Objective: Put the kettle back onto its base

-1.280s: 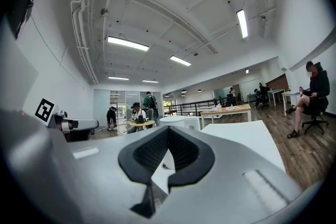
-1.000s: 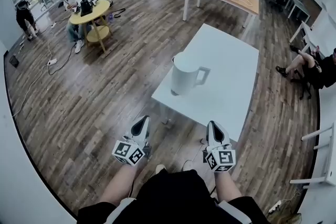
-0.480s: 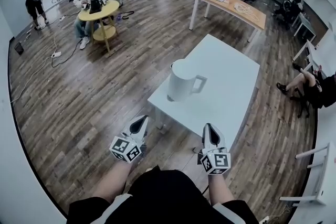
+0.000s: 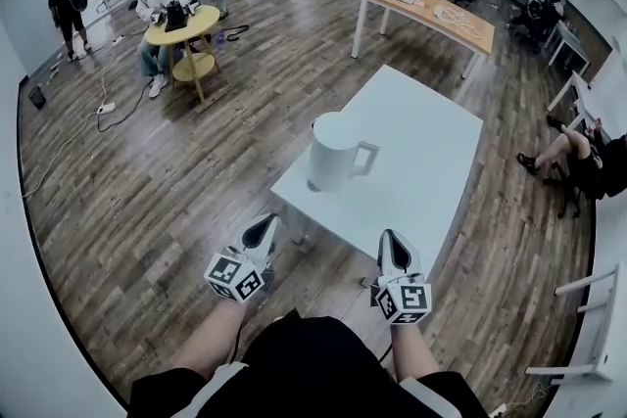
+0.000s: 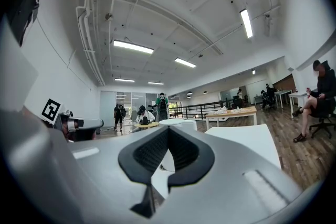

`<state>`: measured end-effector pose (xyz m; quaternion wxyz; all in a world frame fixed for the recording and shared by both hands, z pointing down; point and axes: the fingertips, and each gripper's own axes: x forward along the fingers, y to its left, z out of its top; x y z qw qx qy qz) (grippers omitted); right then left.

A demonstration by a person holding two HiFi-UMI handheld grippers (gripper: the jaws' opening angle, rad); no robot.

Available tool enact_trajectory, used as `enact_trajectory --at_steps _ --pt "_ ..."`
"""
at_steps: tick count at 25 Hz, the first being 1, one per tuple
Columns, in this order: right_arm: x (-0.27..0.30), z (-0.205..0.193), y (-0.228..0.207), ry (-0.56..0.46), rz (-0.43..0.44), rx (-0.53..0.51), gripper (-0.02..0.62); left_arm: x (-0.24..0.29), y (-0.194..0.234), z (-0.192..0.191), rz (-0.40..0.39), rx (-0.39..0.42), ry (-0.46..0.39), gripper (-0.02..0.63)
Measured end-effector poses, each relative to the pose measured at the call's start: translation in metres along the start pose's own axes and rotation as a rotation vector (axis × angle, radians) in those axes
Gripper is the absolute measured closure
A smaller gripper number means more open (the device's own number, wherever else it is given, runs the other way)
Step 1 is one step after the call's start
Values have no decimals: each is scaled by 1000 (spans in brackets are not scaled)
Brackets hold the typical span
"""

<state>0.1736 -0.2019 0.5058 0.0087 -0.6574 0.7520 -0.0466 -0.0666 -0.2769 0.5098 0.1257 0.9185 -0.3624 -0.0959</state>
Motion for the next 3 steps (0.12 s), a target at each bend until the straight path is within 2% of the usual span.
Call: enact_trajectory --at_steps 3 --pt "-3 0 -4 -5 0 0 591 0 -4 -6 -2 -2 7 609"
